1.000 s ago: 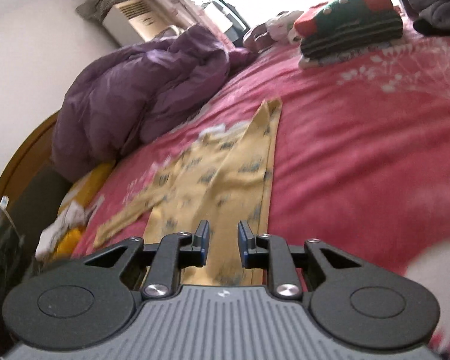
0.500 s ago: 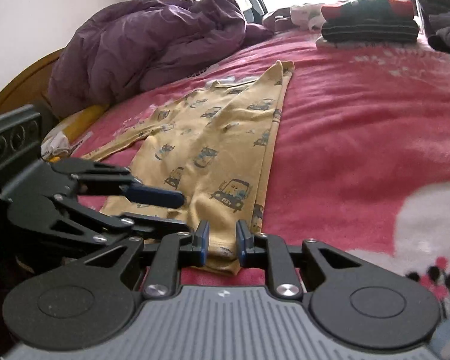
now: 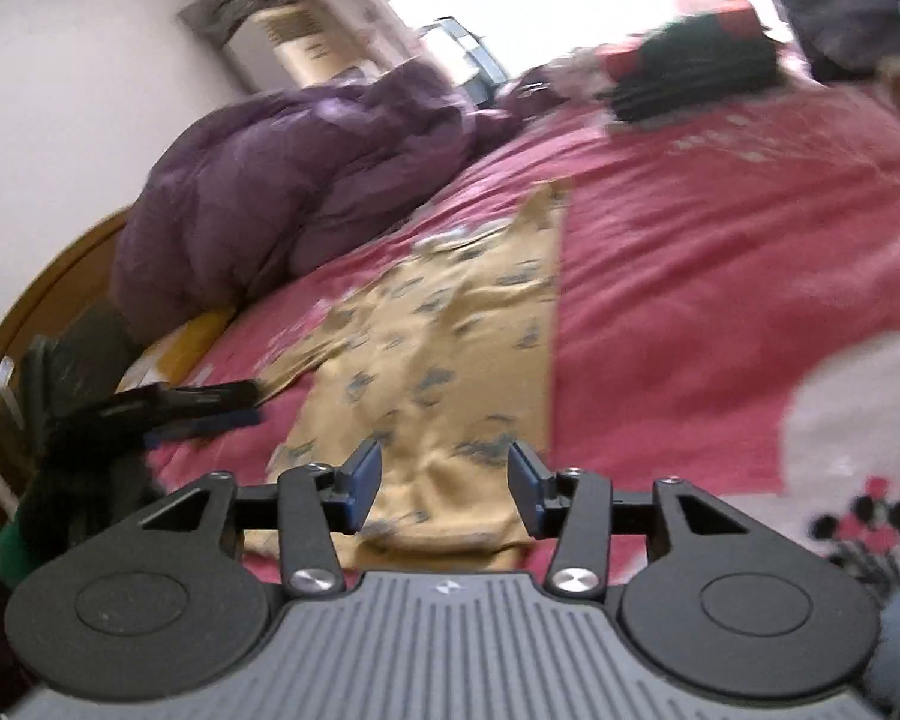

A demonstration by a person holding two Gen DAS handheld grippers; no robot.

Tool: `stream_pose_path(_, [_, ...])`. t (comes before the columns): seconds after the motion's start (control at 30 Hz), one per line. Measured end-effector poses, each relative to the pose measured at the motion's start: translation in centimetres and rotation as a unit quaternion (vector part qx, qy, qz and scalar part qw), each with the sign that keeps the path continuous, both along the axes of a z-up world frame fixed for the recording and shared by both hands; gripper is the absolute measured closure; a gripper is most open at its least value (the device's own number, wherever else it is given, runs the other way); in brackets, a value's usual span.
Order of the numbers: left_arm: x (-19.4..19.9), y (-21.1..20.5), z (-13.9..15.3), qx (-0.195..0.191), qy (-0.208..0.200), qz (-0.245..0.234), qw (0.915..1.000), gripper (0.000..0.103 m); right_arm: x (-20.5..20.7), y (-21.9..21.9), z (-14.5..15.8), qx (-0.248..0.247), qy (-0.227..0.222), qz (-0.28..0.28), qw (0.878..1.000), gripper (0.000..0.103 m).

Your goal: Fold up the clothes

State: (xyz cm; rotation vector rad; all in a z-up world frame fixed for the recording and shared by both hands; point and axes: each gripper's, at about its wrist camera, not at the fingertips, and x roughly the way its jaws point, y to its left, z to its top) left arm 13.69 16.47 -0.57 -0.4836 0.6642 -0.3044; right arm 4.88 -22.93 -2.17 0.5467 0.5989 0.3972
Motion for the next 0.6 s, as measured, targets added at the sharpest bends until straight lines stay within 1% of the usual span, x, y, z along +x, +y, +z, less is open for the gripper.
stream_pose_path(0.03, [-0.1,1.4,-0.1,-0.020,0.005,0.026,0.9995,0.004,0.1,-0.7,-0.5,0.010,0.006,-0.014,1.000,0.054])
stream_pose_path(0.1, [-0.5,4.1,-0.5,-0.057,0.015,0.075,0.9954,0.001,0.4,-1.7,-1.3,0.026,0.016,-0.034,0.999,0.054])
stream_pose_path(0.17, [-1.0,6.2,-1.0,-0.091,0.023,0.102,0.9904,0.001,0.6,-2.4,-2.1,0.037,0.025,-0.045,0.998,0.054])
stream_pose_path(0.23, [-1.6,8.1,-1.6,-0.130,0.031,0.139,0.9813,0.003,0.8,-2.6,-2.9,0.046,0.029,-0.052,0.997,0.056])
stream_pose_path(0.3, [-2.2,9.5,-2.2,-0.159,0.040,0.186,0.9688,0.005,0.9,-2.6,-3.3,0.047,0.028,-0.052,0.997,0.056])
stream_pose_path(0.33, [-2.5,10.1,-2.4,-0.170,0.044,0.208,0.9621,0.010,1.0,-2.4,-3.4,0.043,0.026,-0.050,0.997,0.056])
stream_pose_path(0.37, [-2.7,10.6,-2.6,-0.174,0.048,0.228,0.9566,0.021,1.0,-2.3,-3.4,0.041,0.025,-0.049,0.998,0.056])
stream_pose_path(0.43, [-3.1,11.4,-2.6,-0.176,0.046,0.257,0.9490,0.033,1.1,-2.2,-3.5,0.041,0.023,-0.047,0.998,0.055])
stream_pose_path(0.6, [-4.1,13.3,-2.5,-0.179,0.042,0.327,0.9271,0.034,1.4,-2.2,-3.6,0.040,0.018,-0.044,0.998,0.056])
